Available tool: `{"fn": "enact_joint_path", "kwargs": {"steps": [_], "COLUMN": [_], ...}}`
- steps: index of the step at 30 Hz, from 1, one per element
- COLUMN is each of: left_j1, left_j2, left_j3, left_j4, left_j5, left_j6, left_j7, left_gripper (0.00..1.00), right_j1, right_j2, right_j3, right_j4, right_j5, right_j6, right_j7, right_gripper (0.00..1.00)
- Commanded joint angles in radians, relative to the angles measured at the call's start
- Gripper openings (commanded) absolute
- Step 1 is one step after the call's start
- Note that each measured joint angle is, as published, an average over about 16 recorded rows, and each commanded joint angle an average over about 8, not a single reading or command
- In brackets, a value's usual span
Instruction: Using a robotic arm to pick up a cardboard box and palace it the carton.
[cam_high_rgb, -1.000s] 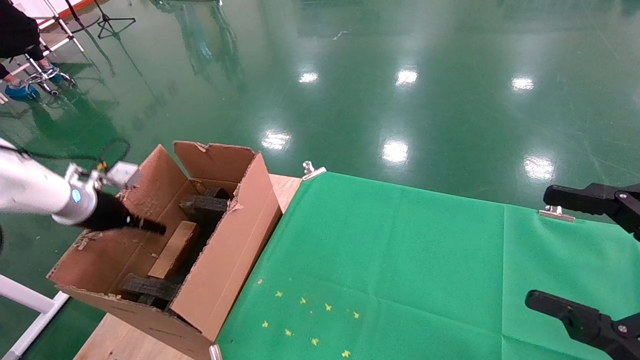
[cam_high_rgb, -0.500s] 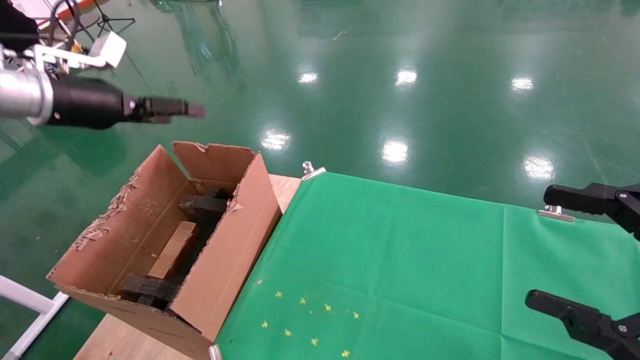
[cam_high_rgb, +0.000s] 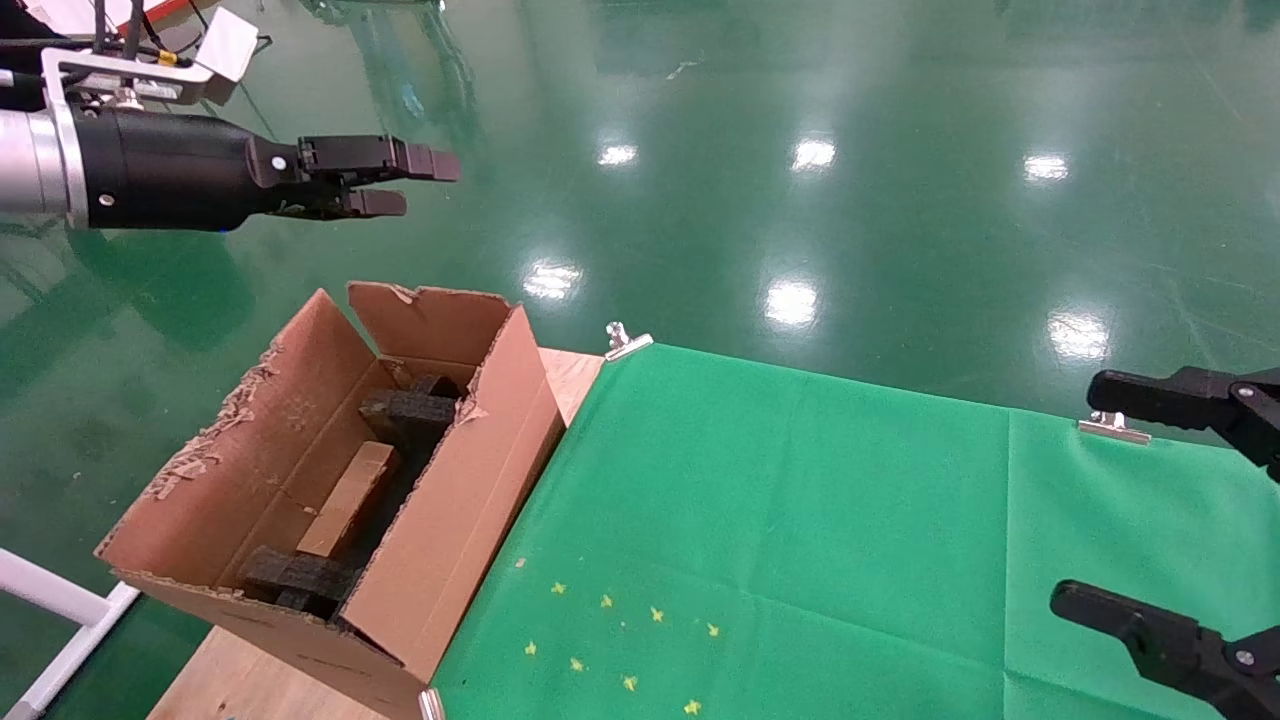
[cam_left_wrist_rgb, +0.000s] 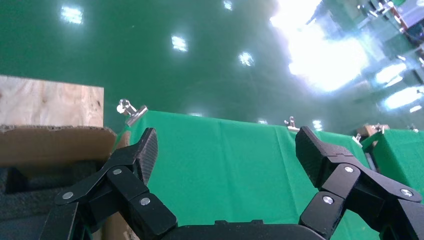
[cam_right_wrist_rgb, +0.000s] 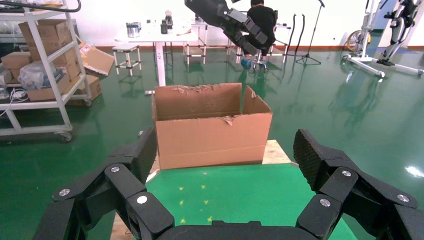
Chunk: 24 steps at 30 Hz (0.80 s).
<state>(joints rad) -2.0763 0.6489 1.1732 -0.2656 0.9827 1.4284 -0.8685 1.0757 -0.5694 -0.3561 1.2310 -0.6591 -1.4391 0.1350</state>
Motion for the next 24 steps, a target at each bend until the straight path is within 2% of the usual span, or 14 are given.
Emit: {"fn": "enact_joint_path", "kwargs": {"steps": [1,24], "left_j1": [0.003,0.388], "left_j2": [0.002,-0.014], "left_j3": [0.004,-0.344], "left_j4": [0.003,-0.393], "left_j5": [0.007,-0.095], "left_j6": [-0.006,0.024], "left_j7": [0.004,0.265], "left_gripper": [1.00,1.00], "right_j1": [0.000,0.000], "right_j2": [0.000,0.000], "right_j3": [0.000,0.000], "right_j4": [0.000,0.000], "right_j5": [0.000,0.000], "right_j6": [0.000,0.000], "right_j7": [0.000,0.000], "right_gripper": [1.00,1.00]}}
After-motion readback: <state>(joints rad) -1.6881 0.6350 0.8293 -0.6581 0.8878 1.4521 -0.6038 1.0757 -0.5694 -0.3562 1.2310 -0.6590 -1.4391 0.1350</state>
